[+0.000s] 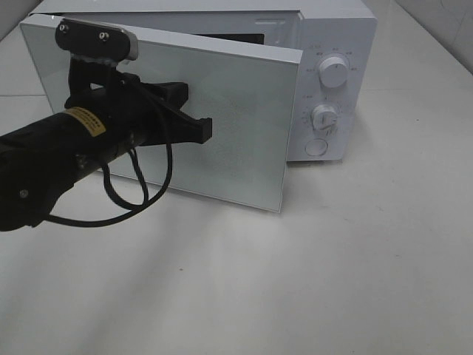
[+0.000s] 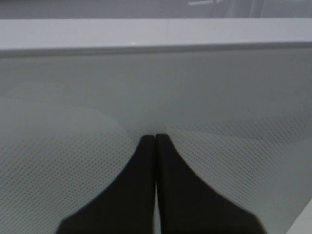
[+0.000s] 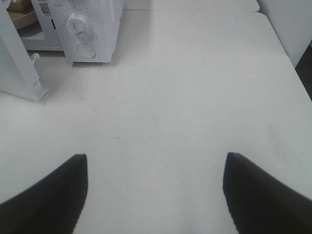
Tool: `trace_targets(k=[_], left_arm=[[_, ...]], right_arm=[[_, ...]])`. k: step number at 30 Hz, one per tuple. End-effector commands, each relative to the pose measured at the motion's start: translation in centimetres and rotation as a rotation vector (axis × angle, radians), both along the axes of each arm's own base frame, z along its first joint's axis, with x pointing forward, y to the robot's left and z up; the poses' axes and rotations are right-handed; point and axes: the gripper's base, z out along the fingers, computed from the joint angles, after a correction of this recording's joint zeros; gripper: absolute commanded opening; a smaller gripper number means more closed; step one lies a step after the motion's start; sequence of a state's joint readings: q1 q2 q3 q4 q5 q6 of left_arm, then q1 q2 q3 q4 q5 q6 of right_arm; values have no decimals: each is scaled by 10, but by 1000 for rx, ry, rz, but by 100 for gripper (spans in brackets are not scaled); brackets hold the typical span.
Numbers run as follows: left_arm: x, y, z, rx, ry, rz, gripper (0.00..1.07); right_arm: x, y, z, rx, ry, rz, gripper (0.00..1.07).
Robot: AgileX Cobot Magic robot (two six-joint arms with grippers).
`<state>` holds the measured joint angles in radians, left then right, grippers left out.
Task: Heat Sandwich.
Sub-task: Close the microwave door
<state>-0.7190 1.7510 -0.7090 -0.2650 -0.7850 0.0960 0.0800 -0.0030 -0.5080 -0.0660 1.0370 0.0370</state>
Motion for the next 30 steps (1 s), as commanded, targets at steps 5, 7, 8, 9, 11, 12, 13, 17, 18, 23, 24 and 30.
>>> trace_targets(k=[5, 7, 8, 9, 11, 12, 13, 17, 18, 23, 24, 30], left_arm=[[15, -22, 3, -6, 6, -20, 0], [16, -26, 3, -6, 5, -27, 0], [20, -33, 4, 6, -15, -37, 0], [21, -36, 3, 13, -19, -45, 0], [22, -40, 3, 15, -19, -50, 0], [24, -43, 3, 17, -18, -51, 0], [27, -50, 2, 21, -13, -55, 0], [35, -58, 1, 9, -8, -47, 0], [37, -59, 0, 3, -4, -39, 0], [44, -64, 1, -21, 1, -15, 0], [46, -66, 0, -20, -3, -15, 0], [53, -72, 2, -11, -26, -16, 0]], right_arm=[[-4, 0, 0, 3, -37, -5, 74], [-4, 0, 0, 3, -37, -5, 74], [-4, 0, 0, 3, -37, -5, 74], [-4, 0, 0, 3, -37, -5, 74], [-4, 0, 0, 3, -37, -5, 74], [-4, 0, 0, 3, -37, -5, 74], [-4, 0, 0, 3, -37, -5, 74], [-4, 0, 0, 3, -37, -5, 74], [-4, 0, 0, 3, -37, -5, 74], [-4, 0, 0, 3, -37, -5, 74], [-4, 0, 0, 3, -37, -5, 74], [-4, 0, 0, 3, -37, -5, 74]])
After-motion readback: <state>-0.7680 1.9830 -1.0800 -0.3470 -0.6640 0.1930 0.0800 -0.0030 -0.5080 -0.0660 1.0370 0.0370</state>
